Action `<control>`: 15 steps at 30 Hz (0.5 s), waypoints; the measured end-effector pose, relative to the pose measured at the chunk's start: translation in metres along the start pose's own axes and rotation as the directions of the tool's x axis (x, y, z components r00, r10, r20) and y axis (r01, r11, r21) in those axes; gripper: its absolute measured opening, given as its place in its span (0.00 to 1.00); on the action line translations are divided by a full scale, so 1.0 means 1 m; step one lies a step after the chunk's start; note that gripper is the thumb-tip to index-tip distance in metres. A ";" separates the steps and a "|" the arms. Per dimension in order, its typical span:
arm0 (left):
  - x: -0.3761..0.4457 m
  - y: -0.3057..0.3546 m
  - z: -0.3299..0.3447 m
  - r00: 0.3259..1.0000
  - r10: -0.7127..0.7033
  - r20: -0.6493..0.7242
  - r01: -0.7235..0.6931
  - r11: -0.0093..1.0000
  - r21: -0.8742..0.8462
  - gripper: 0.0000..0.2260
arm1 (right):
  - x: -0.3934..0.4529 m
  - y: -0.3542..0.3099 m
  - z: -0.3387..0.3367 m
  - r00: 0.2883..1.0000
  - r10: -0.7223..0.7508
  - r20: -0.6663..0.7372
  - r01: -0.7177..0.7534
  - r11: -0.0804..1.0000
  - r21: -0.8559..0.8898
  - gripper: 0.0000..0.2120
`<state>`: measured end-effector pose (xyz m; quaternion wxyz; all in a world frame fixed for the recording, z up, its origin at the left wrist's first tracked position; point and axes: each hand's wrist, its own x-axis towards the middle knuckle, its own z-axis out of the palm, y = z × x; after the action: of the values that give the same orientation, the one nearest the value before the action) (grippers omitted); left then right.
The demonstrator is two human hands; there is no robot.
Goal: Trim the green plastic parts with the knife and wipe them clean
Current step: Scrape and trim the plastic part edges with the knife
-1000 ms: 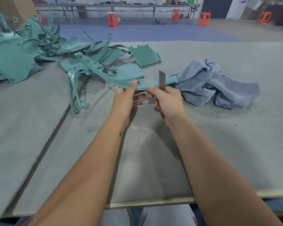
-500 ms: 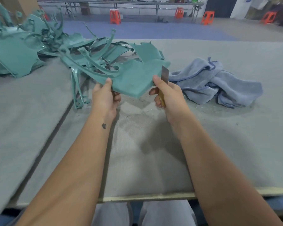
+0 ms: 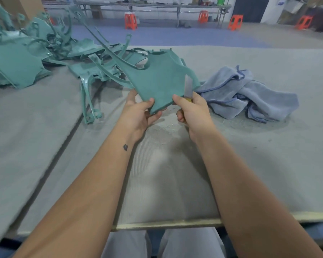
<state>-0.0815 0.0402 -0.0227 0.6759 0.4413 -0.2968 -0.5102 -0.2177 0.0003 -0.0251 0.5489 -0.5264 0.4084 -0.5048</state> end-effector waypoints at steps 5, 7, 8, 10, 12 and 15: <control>0.007 0.000 -0.004 0.998 -0.041 -0.049 0.037 0.996 -0.078 0.22 | 0.005 -0.007 -0.006 0.990 0.082 -0.114 -0.070 0.992 0.105 0.11; 0.008 -0.001 -0.006 0.998 -0.043 -0.052 0.039 0.996 -0.085 0.21 | 0.006 -0.008 -0.007 0.988 0.121 -0.096 -0.103 0.979 0.174 0.16; 0.009 -0.002 -0.006 0.998 -0.041 -0.054 0.036 0.995 -0.095 0.20 | 0.007 -0.008 -0.006 0.989 0.128 -0.069 -0.112 0.974 0.198 0.18; 0.010 -0.002 -0.006 0.998 -0.035 -0.054 0.028 0.993 -0.114 0.19 | 0.007 -0.007 -0.004 0.992 0.129 0.012 -0.129 0.973 0.193 0.21; 0.010 -0.002 -0.007 0.998 -0.026 -0.057 0.018 0.992 -0.127 0.18 | 0.006 -0.006 0.001 0.987 0.129 0.096 -0.140 0.983 0.121 0.25; 0.009 0.001 -0.008 0.998 -0.054 -0.023 0.049 0.985 -0.164 0.14 | 0.001 -0.004 0.008 0.977 0.093 0.192 -0.084 0.995 -0.056 0.29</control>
<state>-0.0717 0.0340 -0.0259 0.7005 0.3990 -0.2331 -0.5439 -0.2101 0.0006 -0.0206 0.5954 -0.5674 0.3879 -0.4161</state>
